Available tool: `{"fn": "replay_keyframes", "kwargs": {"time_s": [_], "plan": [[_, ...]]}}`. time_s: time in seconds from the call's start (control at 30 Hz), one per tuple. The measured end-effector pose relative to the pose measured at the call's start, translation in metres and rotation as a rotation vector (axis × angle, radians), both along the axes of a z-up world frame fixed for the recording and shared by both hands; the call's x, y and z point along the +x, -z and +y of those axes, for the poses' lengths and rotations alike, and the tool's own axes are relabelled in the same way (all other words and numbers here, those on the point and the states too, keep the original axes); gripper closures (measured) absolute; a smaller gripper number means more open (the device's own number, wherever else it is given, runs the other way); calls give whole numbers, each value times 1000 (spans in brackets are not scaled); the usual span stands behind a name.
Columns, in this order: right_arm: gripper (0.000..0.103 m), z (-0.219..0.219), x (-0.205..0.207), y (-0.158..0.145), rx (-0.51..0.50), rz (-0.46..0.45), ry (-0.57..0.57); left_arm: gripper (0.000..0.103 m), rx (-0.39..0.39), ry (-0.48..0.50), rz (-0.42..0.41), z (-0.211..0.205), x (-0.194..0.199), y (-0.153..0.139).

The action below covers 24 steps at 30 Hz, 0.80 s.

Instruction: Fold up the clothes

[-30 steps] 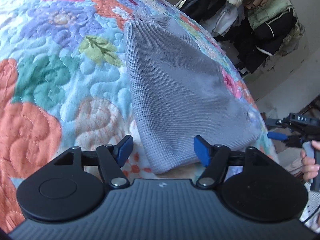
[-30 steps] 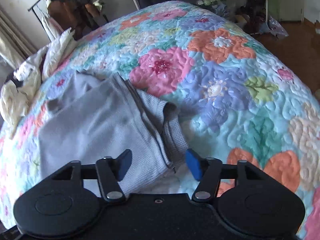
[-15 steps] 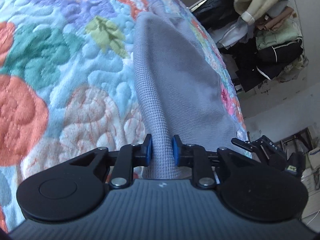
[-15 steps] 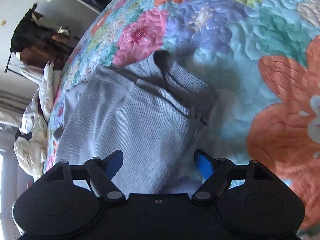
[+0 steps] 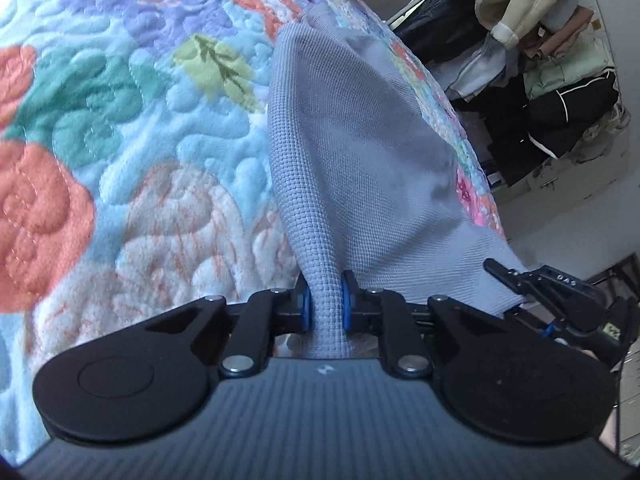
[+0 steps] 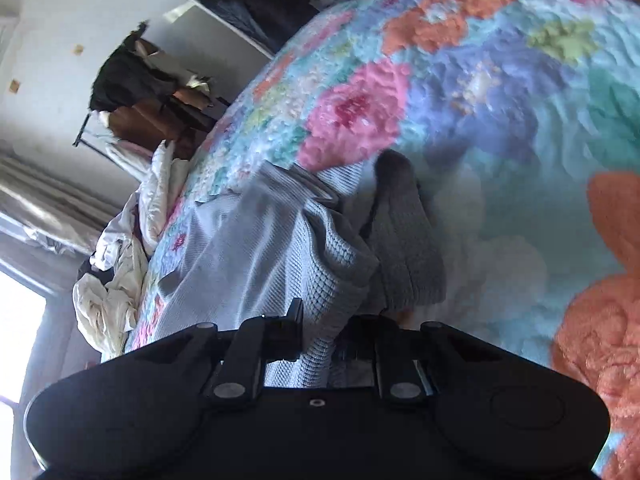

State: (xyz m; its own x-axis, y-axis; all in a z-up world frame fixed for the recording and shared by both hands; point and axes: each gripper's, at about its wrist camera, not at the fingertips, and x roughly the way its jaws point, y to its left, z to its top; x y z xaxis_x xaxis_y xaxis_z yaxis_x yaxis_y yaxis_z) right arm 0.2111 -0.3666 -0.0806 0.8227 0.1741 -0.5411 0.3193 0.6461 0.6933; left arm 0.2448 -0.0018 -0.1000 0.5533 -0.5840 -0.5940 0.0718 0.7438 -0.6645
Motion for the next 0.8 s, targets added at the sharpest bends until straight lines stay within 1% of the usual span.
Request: {"fn": "replay_keyframes", "kwargs": {"time_s": [0.03, 0.07, 0.1, 0.13, 0.23, 0.3, 0.33, 0.43, 0.53, 0.6, 0.67, 0.8], "plan": [[85, 3, -3, -7, -31, -34, -24, 91, 7, -10, -13, 3, -3, -5], [86, 5, -7, -13, -40, -52, -31, 91, 11, -19, -24, 5, -5, -11], [87, 7, -10, -19, -49, -70, -38, 92, -6, -31, -21, 10, -8, -14], [88, 10, -14, -25, -58, -87, -46, 92, -37, -39, -10, 17, -10, -16], [89, 19, -28, -41, -95, -115, -64, 92, -207, -76, 65, 47, -17, -12], [89, 26, -40, -50, -108, -127, -76, 92, -246, -98, 75, 60, -23, -13], [89, 30, -46, -55, -112, -130, -80, 92, -247, -97, 70, 64, -28, -16], [89, 40, -65, -67, -135, -98, -79, 92, -263, -83, 75, 69, -38, -28], [89, 40, -86, -80, -112, -96, -81, 92, -320, -40, 92, 78, -59, -34], [89, 41, -101, -89, -96, -95, -83, 92, -309, -8, 58, 79, -74, -43], [89, 41, -114, -98, -81, -94, -84, 92, -291, -3, 28, 79, -86, -49], [89, 41, -120, -108, -76, -103, -81, 92, -313, -9, 20, 81, -92, -60]]}}
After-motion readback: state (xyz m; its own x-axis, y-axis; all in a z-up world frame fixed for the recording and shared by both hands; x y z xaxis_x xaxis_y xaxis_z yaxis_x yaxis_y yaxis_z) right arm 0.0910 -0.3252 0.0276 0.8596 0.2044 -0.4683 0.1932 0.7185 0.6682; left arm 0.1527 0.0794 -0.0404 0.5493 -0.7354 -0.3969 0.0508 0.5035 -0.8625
